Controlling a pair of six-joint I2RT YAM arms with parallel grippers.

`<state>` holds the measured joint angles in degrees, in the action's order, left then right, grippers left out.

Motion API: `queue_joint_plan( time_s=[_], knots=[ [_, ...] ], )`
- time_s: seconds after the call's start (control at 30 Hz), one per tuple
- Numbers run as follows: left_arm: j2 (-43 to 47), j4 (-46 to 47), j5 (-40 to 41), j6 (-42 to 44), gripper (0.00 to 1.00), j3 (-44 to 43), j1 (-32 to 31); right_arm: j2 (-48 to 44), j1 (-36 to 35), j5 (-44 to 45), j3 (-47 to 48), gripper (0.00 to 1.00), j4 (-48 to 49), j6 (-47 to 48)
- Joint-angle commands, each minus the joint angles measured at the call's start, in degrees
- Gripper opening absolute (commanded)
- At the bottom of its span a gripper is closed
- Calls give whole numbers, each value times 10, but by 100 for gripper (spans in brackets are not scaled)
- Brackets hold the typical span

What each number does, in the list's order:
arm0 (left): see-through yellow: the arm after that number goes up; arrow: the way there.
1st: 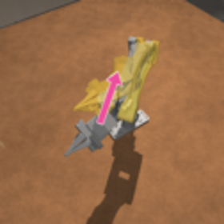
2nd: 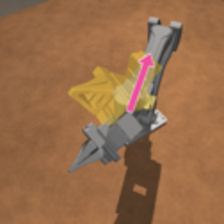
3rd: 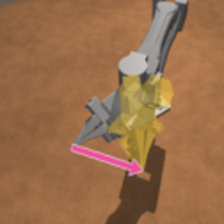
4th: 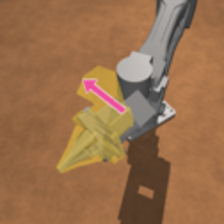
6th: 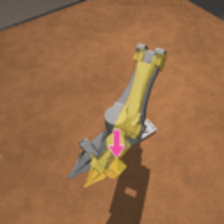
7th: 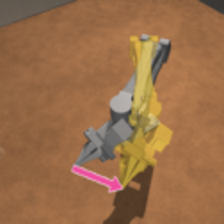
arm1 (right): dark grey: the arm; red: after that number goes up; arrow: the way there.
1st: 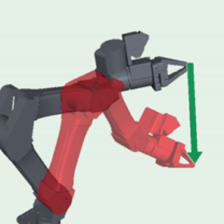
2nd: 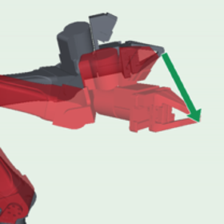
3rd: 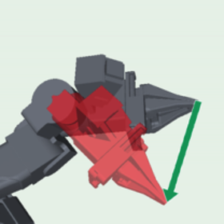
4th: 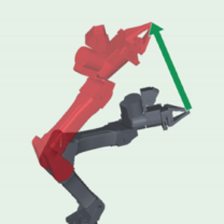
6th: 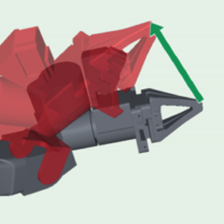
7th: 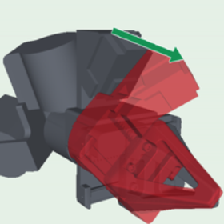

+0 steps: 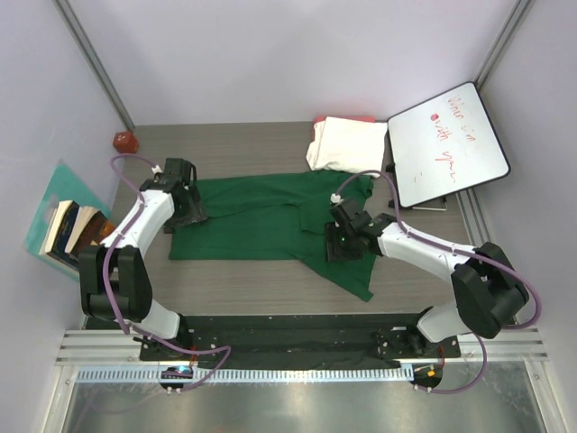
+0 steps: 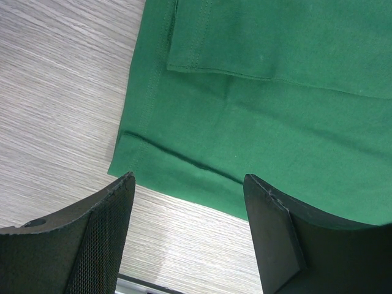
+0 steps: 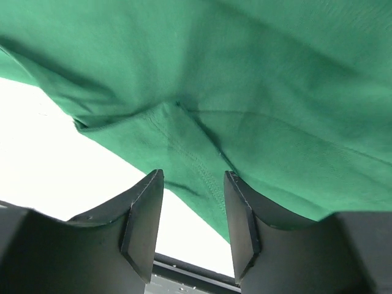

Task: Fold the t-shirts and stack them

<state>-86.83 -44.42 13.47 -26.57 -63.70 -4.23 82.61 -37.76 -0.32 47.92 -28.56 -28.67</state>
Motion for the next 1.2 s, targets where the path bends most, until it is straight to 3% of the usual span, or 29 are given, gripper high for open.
queue_joint_plan(
  time_s=[0.0, 0.43, 0.6, 0.83, 0.9, 1.17],
  knots=[
    [-3, 14, 4, 4, 72, 0, -5, 3, 0, 35, 27, 50, -4, 14],
    [-4, 10, 9, 4, 72, 2, -6, 59, 1, -13, 5, 46, 39, 20],
    [-4, 11, 9, 5, 72, 2, -7, 48, -1, -18, 2, 27, 39, 20],
    [-17, 7, 14, 2, 72, -3, -10, 23, 0, -12, 5, 13, 18, 20],
    [-21, 5, 17, 1, 73, -5, -10, 14, -1, -8, 7, 3, 11, 21],
    [-31, -1, 21, 0, 74, -9, -10, 7, 0, -16, 16, 1, -1, 26]
  ],
)
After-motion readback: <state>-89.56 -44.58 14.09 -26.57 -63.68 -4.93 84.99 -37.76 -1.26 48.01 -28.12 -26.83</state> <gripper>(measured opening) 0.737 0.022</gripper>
